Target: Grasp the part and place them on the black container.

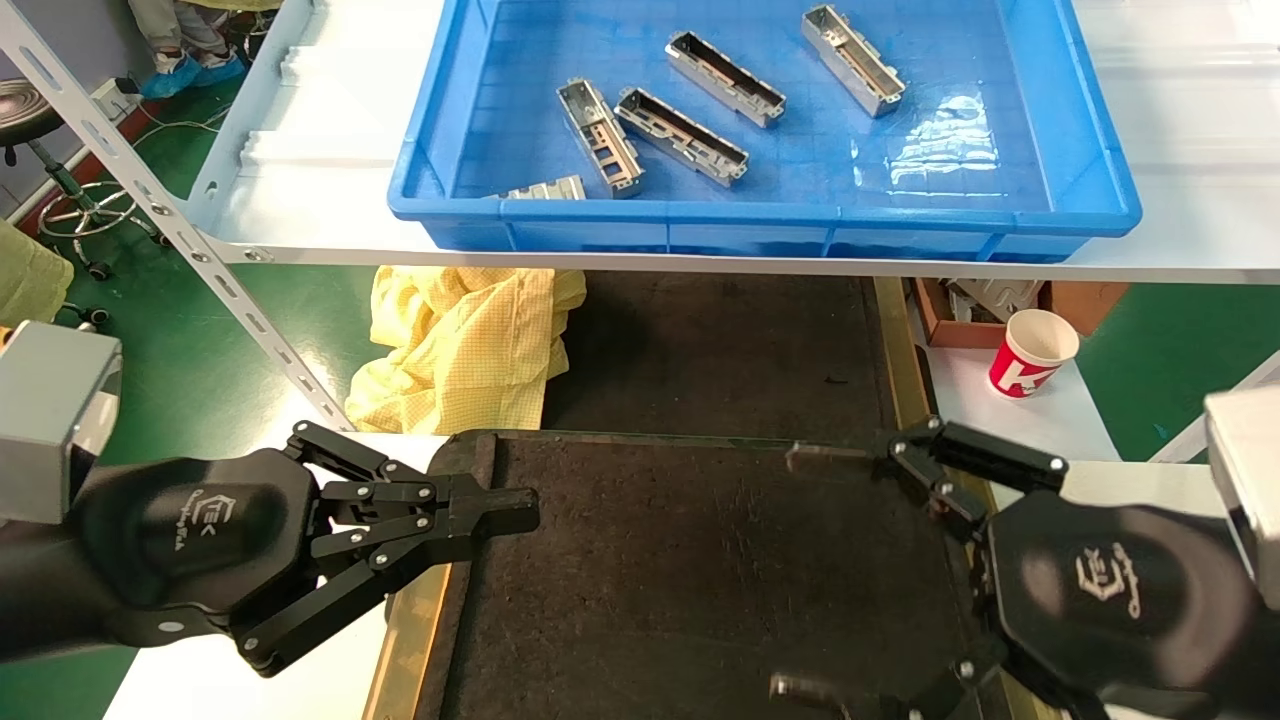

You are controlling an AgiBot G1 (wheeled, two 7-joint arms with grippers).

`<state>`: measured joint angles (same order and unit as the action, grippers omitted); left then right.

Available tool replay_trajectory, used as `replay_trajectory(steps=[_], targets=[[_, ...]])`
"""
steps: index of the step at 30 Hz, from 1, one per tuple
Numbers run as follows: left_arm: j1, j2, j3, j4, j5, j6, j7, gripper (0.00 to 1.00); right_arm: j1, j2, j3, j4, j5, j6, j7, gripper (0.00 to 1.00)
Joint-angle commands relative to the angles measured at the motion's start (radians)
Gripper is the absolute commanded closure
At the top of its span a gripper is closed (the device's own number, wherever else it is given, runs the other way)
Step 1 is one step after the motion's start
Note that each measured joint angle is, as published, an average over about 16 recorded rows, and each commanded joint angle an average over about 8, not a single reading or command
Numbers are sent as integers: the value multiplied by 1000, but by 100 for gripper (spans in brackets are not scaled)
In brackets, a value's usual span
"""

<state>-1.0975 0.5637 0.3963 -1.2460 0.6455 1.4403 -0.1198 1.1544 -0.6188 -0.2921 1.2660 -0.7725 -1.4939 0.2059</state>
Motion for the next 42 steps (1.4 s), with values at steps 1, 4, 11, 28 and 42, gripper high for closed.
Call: replay_trajectory(steps=[1,4,11,28,42], targets=[[0,0,0,0,0,0,0,29,15,2,-1,2,-9,-3,-1,0],[0,0,0,0,0,0,0,0,110,-16,-18,-30,-55,5,31,0],[0,0,0,0,0,0,0,0,344,-97,-77,-145,-190,25,90,0],[0,0,0,0,0,0,0,0,776,-398,-212,-780,-475,101,-74,0],[0,0,0,0,0,0,0,0,910,-593,-276,-1101,-614,352,-257,0]])
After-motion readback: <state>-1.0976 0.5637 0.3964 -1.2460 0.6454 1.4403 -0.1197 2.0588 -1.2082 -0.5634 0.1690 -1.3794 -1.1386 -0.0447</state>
